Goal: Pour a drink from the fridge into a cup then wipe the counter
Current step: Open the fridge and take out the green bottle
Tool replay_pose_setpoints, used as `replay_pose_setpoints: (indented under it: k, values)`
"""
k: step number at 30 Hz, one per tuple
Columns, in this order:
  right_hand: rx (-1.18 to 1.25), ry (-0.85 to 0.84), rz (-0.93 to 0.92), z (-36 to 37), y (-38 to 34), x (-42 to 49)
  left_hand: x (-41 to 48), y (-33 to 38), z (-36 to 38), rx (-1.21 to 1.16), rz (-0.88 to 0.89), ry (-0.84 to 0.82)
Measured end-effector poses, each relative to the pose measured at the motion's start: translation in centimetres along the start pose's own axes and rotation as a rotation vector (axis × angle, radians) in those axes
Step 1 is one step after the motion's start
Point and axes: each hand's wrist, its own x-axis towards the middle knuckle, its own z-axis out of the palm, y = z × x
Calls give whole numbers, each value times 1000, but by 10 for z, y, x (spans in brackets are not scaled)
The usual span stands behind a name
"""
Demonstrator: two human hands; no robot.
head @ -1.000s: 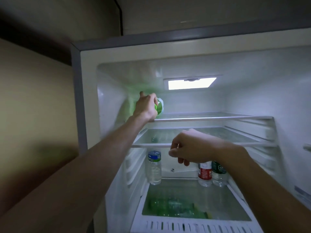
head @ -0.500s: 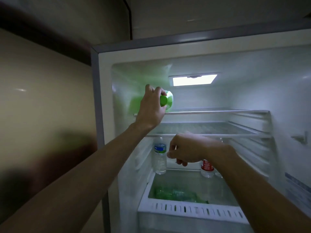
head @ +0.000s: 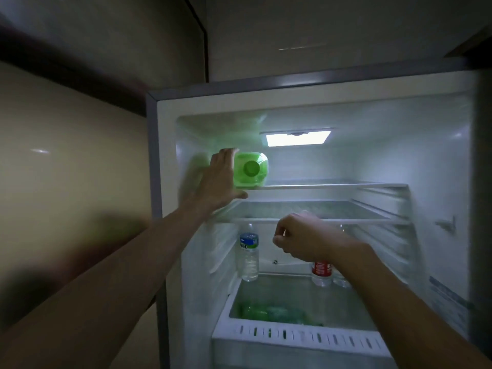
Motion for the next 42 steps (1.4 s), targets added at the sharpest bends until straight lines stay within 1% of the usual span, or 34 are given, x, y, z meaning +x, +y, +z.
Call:
replay_pose_setpoints:
  k: [4,8,12,15,19,23,25,27,30,34,37,42]
  values:
    - [-2,-12,2,-2,7,-8,10,-8,4,-67,-20,-30]
    - [-11,-43,2,-1,8,-9,14,-9,1,-117,29,-9]
    - [18,-107,16,4,6,-7,8,-1,-6,-114,132,48]
    - [73,-135,32,9,5,-8,-2,13,-9,-169,168,109]
    - [67,-172,15,14,3,-14,-21,25,-13,-299,153,252]
    - [93,-188,13,17,1,-21,-38,39,-22,-391,106,476]
    - [108,-204,6,17,-1,-25,-47,53,-31,-434,44,575]
    - [98,-218,3,19,-2,-30,-57,67,-38,-447,-48,618]
    - [82,-250,18,23,-3,-39,-80,75,-36,-443,-182,526]
    - [113,-322,69,32,-4,-52,-115,71,-31,-475,-347,476]
    - [137,-363,100,39,-4,-62,-135,68,-30,-502,-378,405]
    - [133,-401,143,51,0,-81,-171,72,-29,-459,-402,230]
